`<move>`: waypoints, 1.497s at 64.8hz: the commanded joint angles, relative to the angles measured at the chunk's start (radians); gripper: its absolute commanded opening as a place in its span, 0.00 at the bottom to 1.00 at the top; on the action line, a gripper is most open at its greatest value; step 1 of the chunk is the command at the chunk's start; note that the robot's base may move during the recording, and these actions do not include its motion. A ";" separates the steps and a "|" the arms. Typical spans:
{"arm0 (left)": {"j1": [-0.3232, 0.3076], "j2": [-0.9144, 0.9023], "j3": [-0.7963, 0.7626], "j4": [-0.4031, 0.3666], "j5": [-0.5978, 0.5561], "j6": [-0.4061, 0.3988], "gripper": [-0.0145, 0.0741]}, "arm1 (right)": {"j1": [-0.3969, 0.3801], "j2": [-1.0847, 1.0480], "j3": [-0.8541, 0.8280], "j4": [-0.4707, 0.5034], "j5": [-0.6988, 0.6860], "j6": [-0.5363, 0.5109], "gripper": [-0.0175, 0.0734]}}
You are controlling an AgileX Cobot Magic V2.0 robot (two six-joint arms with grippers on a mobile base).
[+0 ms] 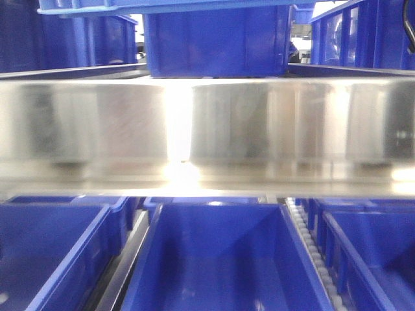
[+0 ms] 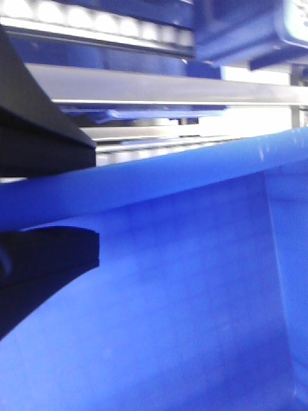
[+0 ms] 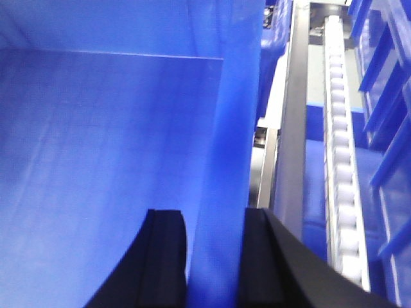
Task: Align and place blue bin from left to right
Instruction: 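Pull the gripped blue bin off the upper shelf toward the robot, then hold the bin with both grippers while backing away from the rack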
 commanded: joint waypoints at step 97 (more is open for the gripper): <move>-0.008 -0.016 -0.020 -0.002 -0.067 0.026 0.04 | -0.001 -0.018 -0.019 -0.017 -0.112 -0.023 0.12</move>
